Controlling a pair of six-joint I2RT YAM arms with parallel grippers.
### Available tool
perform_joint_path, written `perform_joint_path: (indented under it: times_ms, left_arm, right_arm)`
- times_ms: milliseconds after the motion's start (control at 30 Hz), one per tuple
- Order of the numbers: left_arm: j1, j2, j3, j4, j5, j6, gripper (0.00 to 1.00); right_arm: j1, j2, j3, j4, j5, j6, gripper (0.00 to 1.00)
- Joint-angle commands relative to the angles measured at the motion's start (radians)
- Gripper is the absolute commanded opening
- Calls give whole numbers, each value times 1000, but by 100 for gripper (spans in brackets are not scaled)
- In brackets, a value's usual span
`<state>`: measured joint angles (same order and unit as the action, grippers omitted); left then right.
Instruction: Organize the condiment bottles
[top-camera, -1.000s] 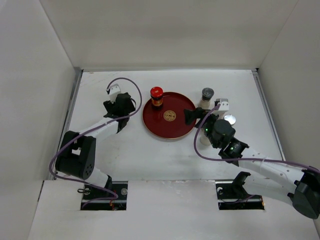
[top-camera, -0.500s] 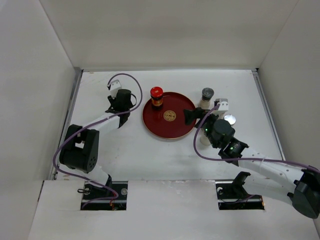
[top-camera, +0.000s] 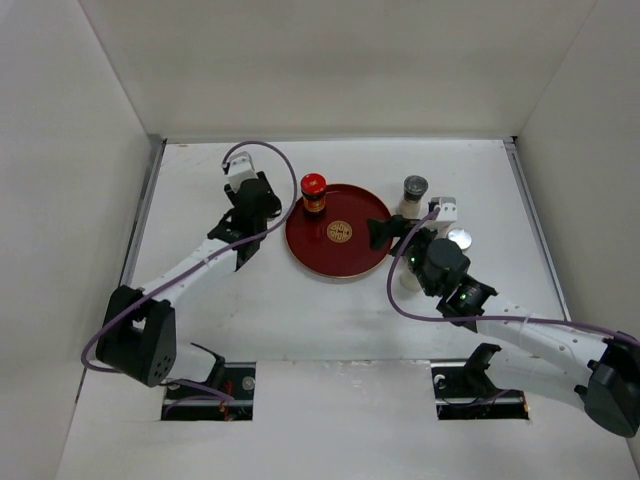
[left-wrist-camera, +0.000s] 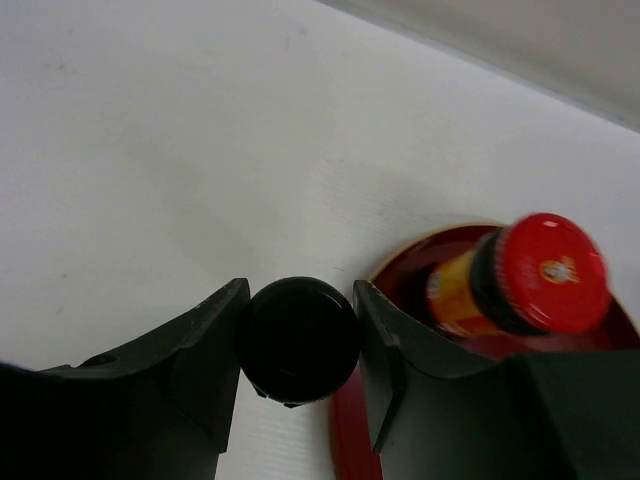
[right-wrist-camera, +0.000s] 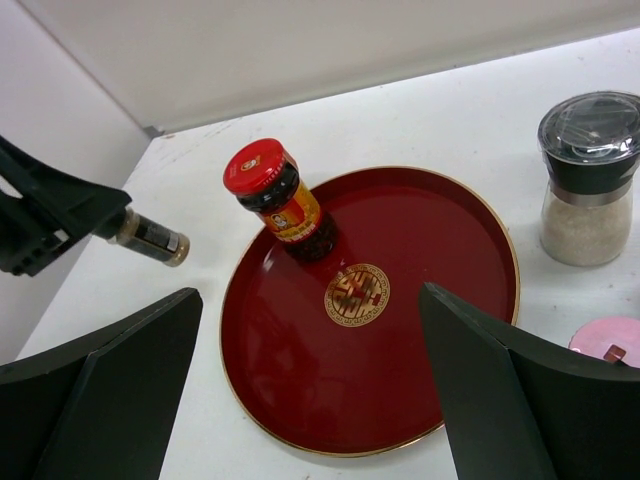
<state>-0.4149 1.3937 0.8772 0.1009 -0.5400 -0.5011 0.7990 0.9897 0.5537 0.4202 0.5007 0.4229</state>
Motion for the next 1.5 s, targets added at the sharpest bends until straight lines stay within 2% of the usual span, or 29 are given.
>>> perform_joint_path:
  times_ms: [0, 33, 133, 233, 300, 367, 567, 767, 867, 1033, 1233, 1267, 1300, 1367, 1400, 1467]
  left_arm:
    - [-77, -50, 40, 8, -6, 6, 30]
    - [-90, -50, 45, 5, -6, 6, 30]
    - [-144, -32, 52, 6, 3, -1, 31]
    - [-189, 11, 60, 19, 0, -7, 31]
    - [-212, 48, 65, 48, -6, -7, 32]
    - [-226, 85, 68, 86, -8, -4, 32]
    - [-233, 189, 88, 118, -21, 18, 32]
    - [-258, 241, 72, 171, -77, 56, 34]
    - [-258, 257, 63, 190, -81, 58, 46]
    - [-258, 242, 48, 201, -81, 58, 73]
    - [-261, 170, 19, 223, -81, 58, 86]
    - [-261, 151, 14, 223, -77, 58, 87]
    - [-261, 128, 8, 226, -72, 56, 88]
    - [-265, 65, -17, 247, -57, 56, 88]
    - [-265, 29, -35, 269, -49, 56, 88]
    - [-259, -53, -85, 325, -38, 56, 88]
  right_arm:
    - [-2, 0, 2, 54, -5, 4, 95]
    - [-2, -3, 2, 54, -5, 4, 94]
    - [-4, -10, 0, 54, -11, 4, 83]
    - [-4, -11, 0, 54, -11, 4, 58]
    - [-5, -6, 2, 51, -11, 4, 49]
    - [-5, 0, 3, 48, -11, 4, 49]
    - [-5, -5, -1, 54, -5, 4, 65]
    - [-7, 4, 0, 54, -7, 4, 72]
    - [-8, 4, 0, 54, -4, 4, 75]
    - [-14, 6, 0, 54, -1, 4, 81]
    - [-33, 20, 9, 42, -1, 4, 81]
    - [-36, 21, 12, 38, -1, 2, 78]
    - [-40, 24, 17, 35, -4, 1, 67]
    - [-48, 35, 40, 0, -7, -4, 28]
    - [-51, 41, 55, -32, -4, 0, 18]
    - [-66, 66, 93, -89, 1, -3, 12]
